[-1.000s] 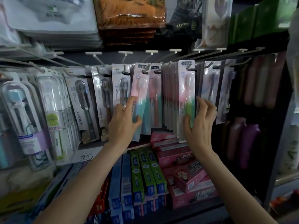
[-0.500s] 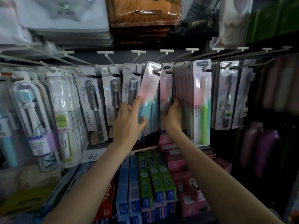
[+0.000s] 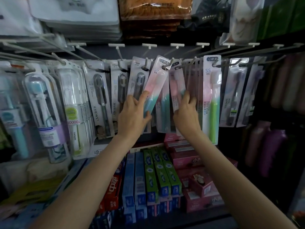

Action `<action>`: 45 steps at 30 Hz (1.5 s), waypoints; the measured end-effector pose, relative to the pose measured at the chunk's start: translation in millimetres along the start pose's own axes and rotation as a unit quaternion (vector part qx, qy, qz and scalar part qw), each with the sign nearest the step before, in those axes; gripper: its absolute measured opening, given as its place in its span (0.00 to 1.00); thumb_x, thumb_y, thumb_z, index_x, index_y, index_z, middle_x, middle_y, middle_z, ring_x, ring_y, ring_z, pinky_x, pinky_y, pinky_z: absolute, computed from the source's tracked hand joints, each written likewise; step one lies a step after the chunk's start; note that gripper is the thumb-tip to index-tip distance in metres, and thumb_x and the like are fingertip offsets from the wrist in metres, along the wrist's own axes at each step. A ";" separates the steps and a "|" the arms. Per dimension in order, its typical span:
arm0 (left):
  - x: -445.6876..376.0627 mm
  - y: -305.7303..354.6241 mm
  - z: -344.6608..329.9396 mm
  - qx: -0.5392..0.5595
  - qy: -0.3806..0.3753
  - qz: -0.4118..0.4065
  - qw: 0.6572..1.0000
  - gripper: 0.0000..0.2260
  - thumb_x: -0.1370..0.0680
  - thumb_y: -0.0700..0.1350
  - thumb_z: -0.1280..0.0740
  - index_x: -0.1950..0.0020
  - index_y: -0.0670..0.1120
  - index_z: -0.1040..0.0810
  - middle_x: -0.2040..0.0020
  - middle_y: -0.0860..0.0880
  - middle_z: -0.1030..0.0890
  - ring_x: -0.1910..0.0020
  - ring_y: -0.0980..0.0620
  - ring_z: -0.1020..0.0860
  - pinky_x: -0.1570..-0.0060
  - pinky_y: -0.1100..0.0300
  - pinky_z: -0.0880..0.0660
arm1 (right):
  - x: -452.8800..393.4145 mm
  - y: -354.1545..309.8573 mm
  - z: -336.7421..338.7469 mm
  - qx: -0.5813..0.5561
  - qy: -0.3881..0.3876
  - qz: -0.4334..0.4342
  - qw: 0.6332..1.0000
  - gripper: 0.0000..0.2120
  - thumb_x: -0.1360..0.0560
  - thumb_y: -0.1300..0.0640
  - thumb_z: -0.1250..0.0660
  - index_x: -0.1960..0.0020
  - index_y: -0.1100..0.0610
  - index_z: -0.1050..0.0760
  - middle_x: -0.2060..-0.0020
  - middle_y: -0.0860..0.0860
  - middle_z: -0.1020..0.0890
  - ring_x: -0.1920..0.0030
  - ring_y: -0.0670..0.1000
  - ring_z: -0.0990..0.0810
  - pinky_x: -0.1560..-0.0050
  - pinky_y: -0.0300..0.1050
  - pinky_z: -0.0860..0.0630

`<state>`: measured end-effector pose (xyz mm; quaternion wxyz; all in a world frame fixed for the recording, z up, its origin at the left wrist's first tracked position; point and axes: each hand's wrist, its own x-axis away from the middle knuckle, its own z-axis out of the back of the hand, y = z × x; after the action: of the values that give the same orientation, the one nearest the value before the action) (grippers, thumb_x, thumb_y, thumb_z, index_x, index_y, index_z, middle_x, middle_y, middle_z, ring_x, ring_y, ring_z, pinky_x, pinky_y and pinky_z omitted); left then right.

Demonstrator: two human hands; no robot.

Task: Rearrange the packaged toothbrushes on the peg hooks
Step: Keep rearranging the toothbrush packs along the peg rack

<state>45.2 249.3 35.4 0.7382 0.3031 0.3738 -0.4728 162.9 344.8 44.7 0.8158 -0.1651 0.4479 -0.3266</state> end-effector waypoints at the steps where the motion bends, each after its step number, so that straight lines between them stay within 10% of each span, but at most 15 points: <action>1: 0.2 0.9 0.3 0.004 -0.003 0.002 1.000 0.26 0.27 0.44 0.32 0.30 0.48 0.35 0.52 0.42 0.30 0.59 0.52 0.36 0.71 0.62 0.40 | 0.1 -3.4 5.4 -0.012 -0.010 -0.001 1.000 0.31 0.26 0.72 0.43 0.26 0.61 0.51 0.33 0.64 0.40 0.51 0.63 0.27 0.57 0.46 0.35; 14: -4.6 -5.2 9.9 0.043 -0.038 0.009 0.998 0.25 0.26 0.45 0.33 0.30 0.51 0.36 0.54 0.47 0.36 0.58 0.50 0.35 0.74 0.64 0.45 | 16.3 -3.0 47.8 0.103 -0.070 0.029 0.992 0.34 0.28 0.72 0.41 0.25 0.60 0.51 0.35 0.62 0.39 0.47 0.62 0.27 0.55 0.43 0.35; 20: -4.8 -4.0 10.5 0.033 -0.043 0.011 0.998 0.26 0.27 0.45 0.33 0.30 0.51 0.36 0.54 0.48 0.36 0.59 0.51 0.35 0.73 0.63 0.44 | 18.6 1.3 45.9 0.060 -0.061 0.035 0.996 0.30 0.26 0.70 0.43 0.26 0.60 0.48 0.37 0.61 0.36 0.58 0.55 0.31 0.58 0.46 0.33; 31: -1.6 -0.7 10.1 0.035 -0.036 0.008 0.999 0.25 0.27 0.45 0.32 0.31 0.50 0.35 0.54 0.45 0.34 0.60 0.49 0.33 0.73 0.62 0.40 | 5.4 -3.4 15.7 -0.113 -0.019 -0.022 0.993 0.27 0.23 0.70 0.48 0.26 0.61 0.49 0.33 0.62 0.39 0.42 0.58 0.31 0.51 0.31 0.40; 45: -1.9 -3.5 12.4 -0.002 -0.036 0.014 0.999 0.26 0.27 0.46 0.32 0.30 0.48 0.36 0.51 0.41 0.29 0.59 0.47 0.30 0.71 0.61 0.37 | 32.0 42.3 -16.8 -0.063 -0.029 -0.002 0.998 0.36 0.26 0.74 0.43 0.24 0.56 0.55 0.30 0.63 0.44 0.40 0.61 0.30 0.44 0.46 0.31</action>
<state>44.7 239.0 43.3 0.7583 0.2892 0.3437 -0.4725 177.5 354.3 -8.1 0.8154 -0.2267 0.4439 -0.2945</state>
